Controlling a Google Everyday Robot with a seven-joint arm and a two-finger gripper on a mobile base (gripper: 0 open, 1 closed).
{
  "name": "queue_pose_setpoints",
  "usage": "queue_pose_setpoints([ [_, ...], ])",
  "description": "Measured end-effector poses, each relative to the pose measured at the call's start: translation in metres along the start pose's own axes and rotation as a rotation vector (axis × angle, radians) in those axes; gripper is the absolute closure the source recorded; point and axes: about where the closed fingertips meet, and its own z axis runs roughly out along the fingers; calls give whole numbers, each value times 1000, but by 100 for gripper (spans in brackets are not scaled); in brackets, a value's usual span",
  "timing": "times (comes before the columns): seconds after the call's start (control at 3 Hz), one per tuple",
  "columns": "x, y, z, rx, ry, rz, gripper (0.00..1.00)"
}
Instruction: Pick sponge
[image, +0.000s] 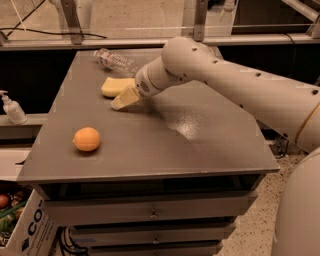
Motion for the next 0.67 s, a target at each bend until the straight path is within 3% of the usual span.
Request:
queue_pose_setpoints([
  [0.67, -3, 1, -1, -2, 1, -1, 88],
])
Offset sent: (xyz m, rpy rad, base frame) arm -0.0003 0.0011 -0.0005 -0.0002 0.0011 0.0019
